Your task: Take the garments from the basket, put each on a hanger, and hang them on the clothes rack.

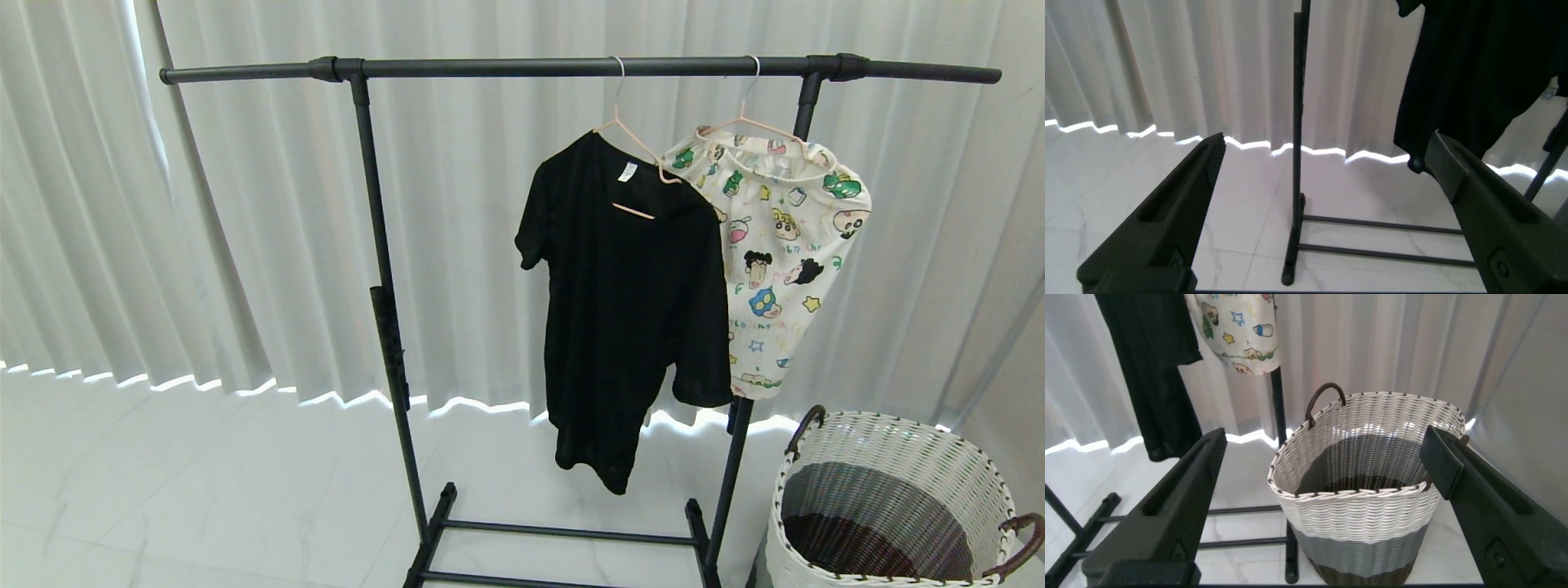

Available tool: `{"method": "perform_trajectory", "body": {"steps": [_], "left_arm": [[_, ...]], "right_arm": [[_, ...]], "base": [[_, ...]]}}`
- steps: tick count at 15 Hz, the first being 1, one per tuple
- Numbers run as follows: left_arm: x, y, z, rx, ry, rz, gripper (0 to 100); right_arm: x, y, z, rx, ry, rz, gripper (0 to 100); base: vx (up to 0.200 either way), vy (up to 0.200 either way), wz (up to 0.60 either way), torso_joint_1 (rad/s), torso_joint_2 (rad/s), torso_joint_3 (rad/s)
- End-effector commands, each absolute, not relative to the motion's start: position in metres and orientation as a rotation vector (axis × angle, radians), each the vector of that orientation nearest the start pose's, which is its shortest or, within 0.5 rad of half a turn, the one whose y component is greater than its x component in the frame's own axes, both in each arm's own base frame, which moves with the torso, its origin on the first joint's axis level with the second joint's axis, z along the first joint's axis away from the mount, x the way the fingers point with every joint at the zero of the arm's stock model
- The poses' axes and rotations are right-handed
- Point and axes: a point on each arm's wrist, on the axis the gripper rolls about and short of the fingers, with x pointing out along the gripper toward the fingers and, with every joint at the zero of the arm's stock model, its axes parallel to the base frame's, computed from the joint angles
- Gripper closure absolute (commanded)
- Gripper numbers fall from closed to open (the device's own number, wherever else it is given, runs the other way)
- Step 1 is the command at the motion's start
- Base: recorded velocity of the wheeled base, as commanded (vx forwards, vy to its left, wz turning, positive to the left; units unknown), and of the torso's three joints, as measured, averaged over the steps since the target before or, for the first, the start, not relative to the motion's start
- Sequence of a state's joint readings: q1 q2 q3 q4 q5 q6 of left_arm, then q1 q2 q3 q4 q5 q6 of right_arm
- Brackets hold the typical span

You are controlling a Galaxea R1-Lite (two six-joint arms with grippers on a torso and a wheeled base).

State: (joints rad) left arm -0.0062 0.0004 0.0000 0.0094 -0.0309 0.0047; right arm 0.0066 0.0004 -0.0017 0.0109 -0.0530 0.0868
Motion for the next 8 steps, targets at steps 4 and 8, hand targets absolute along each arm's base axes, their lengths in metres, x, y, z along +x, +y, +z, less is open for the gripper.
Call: {"method": "perform_trajectory", "body": {"steps": [4,8], "left_arm": [[-0.0228,-0.0006,0.0745,0.004,0.009,-0.037,0],[-0.0228,-0.0006,0.0745,0.004,0.009,-0.037,0]], "right_arm": [[-0.0229,-0.0014,0.0748,0.086,0.007,-0.046,0],[-0.0229,-0.0013,0.0748,0.087,0.007,-0.048,0]], "base": [[0.000,0.000,0.00,0.000,0.00,0.000],[0.000,0.000,0.00,0.000,0.00,0.000]]}}
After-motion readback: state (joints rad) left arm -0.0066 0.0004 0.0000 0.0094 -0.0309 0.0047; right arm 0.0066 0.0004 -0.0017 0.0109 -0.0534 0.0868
